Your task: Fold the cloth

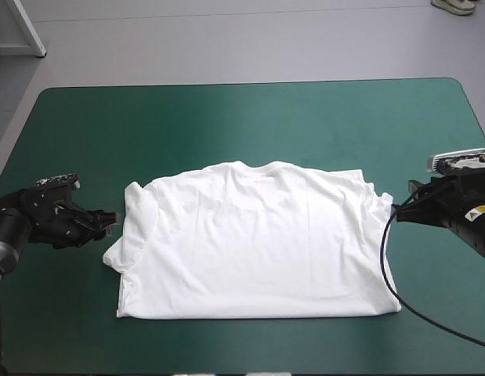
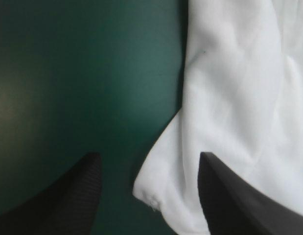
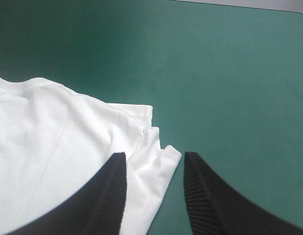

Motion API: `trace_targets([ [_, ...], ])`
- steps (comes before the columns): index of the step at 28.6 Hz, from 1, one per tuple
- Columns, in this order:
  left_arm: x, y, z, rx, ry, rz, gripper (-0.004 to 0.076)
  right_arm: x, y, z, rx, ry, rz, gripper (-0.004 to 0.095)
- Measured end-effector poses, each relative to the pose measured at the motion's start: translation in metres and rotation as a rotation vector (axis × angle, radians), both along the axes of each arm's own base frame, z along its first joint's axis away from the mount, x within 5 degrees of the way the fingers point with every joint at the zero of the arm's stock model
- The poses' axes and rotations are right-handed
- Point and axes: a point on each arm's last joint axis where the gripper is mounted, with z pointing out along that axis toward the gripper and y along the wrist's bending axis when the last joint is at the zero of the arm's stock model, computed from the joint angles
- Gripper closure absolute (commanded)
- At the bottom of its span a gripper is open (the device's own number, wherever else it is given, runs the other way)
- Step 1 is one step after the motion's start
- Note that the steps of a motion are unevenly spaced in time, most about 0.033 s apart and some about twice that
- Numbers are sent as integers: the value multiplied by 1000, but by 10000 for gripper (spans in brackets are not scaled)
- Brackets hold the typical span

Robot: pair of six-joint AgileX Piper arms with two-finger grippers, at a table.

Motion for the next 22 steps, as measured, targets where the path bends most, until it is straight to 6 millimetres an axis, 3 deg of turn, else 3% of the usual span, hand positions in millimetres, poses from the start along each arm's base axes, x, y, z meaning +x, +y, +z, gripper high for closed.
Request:
trace_targets([
  [4,-2,1,-6,-21,38,-41,336,0,1,0,9,-1,8,548],
  [14,-23,0,-54,-35,194,-31,341,-1,4,0,15,4,35,549],
  [22,-20,-1,-55,-46,114,-16,346,-1,4,0,13,4,38,548],
])
